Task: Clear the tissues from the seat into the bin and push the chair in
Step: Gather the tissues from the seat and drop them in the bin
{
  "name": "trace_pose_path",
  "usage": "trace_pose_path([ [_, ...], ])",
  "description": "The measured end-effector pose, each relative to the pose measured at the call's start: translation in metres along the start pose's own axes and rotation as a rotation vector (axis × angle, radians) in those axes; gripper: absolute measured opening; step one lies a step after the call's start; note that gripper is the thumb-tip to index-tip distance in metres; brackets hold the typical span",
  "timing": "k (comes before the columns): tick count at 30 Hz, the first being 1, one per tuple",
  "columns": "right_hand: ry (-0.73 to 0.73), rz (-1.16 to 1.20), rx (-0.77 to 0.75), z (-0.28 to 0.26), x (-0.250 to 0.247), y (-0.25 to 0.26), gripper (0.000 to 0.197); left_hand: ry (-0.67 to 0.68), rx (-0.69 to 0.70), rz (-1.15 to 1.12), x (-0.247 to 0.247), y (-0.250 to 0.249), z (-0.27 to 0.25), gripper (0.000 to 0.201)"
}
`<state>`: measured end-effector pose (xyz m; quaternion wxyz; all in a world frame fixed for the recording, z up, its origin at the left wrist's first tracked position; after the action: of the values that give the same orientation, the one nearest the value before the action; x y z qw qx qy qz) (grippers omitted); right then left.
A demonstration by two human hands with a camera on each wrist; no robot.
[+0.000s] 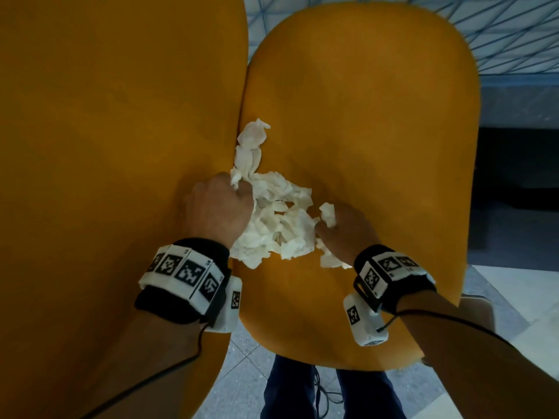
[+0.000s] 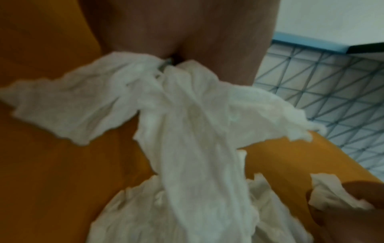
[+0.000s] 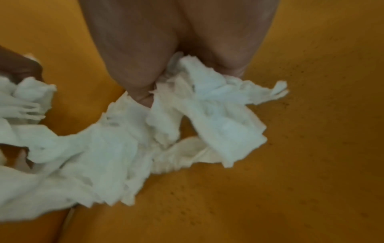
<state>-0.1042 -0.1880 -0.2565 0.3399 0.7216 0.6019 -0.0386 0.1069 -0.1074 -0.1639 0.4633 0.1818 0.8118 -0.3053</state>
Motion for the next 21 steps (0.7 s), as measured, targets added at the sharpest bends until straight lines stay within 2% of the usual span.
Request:
trace_pose_path([
  [1,-0.019,0.074,-0.014,0.0,-0.004,0.005,0.008,-0.024,0.017,-0.024,-0.006,-0.003,-0.001,0.038],
  [3,-0.048,0.136,-0.058,0.0,-0.011,0.017,0.005,-0.065,0.053,-0.06,-0.017,-0.006,-0.002,0.04],
  [6,-0.033,0.021,-0.16,0.004,-0.008,0.037,0.04,-0.116,0.093,-0.091,-0.028,-0.01,-0.001,0.032],
  [9,0.028,-0.102,-0.218,0.007,0.006,0.048,0.048,-0.08,0.123,-0.067,-0.027,-0.022,0.009,0.013],
  [12,0.085,-0.317,-0.205,0.01,0.026,0.044,0.049,0.012,0.108,-0.04,-0.016,-0.03,0.033,0.026],
  [14,0.082,-0.355,-0.156,0.012,0.03,0.034,0.045,0.063,0.069,-0.007,-0.006,-0.031,0.054,0.035],
  [17,0.063,-0.138,-0.094,0.009,0.022,0.023,0.037,0.131,0.016,0.159,0.013,-0.03,0.082,0.041],
  [19,0.027,0.012,-0.074,0.002,0.01,0.018,0.026,0.18,0.034,0.299,0.026,-0.032,0.091,0.035],
  [21,-0.025,0.146,-0.052,-0.007,-0.007,0.012,0.028,0.193,0.085,0.41,0.034,-0.036,0.096,0.026],
])
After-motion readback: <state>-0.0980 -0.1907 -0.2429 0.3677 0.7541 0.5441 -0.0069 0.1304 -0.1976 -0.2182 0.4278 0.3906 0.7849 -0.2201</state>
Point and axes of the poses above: each hand's wrist, its own z-axis towards the middle knuckle, its own x-axis out of the palm, y = z × x, the point moved 9 cm from there along z, towards the middle knuckle, and after that the axes turned 6 degrees about x, right-handed, at the moved point
